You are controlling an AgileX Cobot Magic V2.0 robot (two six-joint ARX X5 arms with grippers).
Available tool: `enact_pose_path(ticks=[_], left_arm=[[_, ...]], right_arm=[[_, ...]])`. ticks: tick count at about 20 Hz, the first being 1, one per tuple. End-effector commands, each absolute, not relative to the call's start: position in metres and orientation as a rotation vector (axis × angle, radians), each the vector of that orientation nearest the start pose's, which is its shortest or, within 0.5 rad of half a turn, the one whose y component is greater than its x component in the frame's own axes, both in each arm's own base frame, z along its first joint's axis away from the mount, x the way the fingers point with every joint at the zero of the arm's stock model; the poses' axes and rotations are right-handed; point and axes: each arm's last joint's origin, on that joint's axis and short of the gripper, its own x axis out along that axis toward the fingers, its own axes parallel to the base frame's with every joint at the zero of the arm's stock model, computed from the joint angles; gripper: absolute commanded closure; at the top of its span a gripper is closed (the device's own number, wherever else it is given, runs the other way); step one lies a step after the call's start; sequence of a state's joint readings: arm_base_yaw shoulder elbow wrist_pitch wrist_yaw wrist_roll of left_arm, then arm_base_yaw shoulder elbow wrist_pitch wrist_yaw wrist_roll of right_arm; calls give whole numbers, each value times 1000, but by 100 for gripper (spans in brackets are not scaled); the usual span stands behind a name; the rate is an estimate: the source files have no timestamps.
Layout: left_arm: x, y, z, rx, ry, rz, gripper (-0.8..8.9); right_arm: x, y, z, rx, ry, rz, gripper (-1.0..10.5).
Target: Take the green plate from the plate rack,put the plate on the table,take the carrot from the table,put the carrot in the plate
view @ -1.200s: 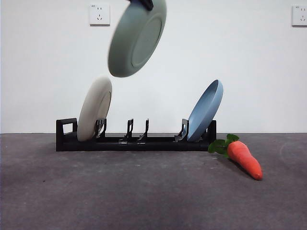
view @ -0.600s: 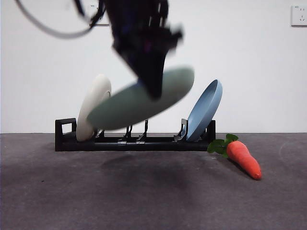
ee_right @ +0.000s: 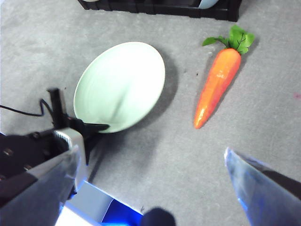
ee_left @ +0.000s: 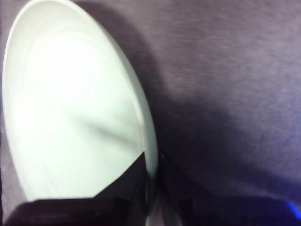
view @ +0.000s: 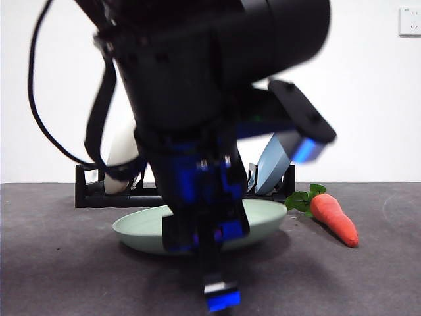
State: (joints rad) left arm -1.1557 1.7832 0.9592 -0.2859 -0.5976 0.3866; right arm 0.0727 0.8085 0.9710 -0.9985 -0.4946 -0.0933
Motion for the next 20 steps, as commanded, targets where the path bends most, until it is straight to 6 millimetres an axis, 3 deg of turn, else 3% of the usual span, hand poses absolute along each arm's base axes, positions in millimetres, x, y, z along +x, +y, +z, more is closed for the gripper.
enact_pose_path(ticks=[1, 2, 4, 5, 10, 15, 20], left_arm=[[143, -294, 135, 1209, 650, -718, 808], [142, -295, 136, 1207, 647, -719, 764], [143, -295, 138, 1199, 645, -696, 546], [143, -296, 139, 1194, 647, -696, 483], [146, -300, 163, 1150, 621, -640, 462], [141, -288, 230, 942, 579, -569, 463], [121, -251, 312, 534, 494, -690, 463]], right_arm=[[133, 24, 324, 99, 804, 570, 287], [134, 24, 324, 100, 809, 570, 287], [136, 24, 323, 102, 817, 569, 287], [137, 24, 322, 103, 822, 569, 287], [154, 25, 317, 112, 837, 560, 287], [196, 29, 302, 144, 850, 546, 289], [252, 43, 264, 140, 916, 504, 289]])
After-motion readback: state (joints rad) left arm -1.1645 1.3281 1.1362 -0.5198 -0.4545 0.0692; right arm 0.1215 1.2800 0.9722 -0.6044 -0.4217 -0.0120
